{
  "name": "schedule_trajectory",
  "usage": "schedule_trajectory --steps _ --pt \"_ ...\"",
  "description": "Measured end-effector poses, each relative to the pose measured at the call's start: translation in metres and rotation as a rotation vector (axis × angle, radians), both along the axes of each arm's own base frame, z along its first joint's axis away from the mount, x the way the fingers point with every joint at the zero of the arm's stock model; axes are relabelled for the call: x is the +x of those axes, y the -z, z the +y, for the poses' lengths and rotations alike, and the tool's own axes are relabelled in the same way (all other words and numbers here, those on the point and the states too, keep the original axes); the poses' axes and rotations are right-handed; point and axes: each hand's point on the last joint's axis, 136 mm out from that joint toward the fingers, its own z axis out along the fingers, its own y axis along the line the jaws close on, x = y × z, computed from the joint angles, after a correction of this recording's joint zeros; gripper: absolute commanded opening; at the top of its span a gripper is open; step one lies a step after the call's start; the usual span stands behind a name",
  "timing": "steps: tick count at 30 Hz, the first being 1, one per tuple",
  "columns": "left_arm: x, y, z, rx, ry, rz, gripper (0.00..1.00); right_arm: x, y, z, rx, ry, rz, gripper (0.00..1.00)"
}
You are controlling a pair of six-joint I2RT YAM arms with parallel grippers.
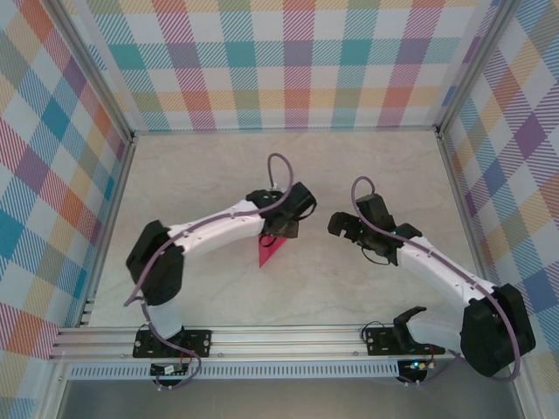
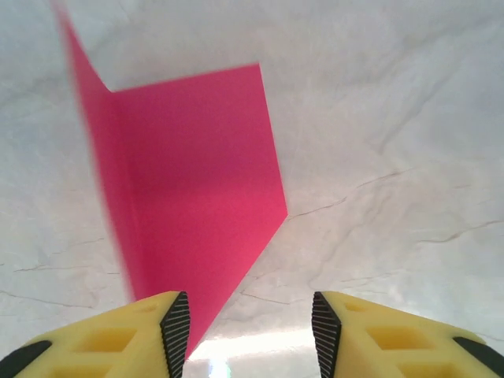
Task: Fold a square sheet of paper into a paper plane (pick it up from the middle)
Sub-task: Turn over the paper at the center of the table, then third fold the triangle at the center of the table.
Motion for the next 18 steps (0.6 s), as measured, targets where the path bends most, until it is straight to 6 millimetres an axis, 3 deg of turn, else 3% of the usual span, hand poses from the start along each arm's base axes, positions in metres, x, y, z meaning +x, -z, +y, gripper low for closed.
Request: schedule_trajectory --steps 2,5,9,13,18 --pt "0.002 -0.015 0.016 -0.062 -0.029 -0.02 0.54 0.0 0.004 0.013 0.038 -0.058 0.024 0.95" --pt "0.003 -0.019 0.041 -0.12 -0.076 -0.025 0.57 0.0 0.008 0.041 0.136 -0.161 0.06 0.93" --pt "0.001 -0.007 0.069 -0.166 -0.135 0.004 0.59 -0.006 0.014 0.083 0.273 -0.299 0.112 0.94" --pt "-0.004 0.004 0.088 -0.202 -0.188 0.027 0.61 -0.025 0.02 0.127 0.368 -0.431 0.178 0.95" --pt "-0.004 0.013 0.106 -0.254 -0.246 0.04 0.61 -0.045 0.017 0.165 0.436 -0.538 0.213 0.95"
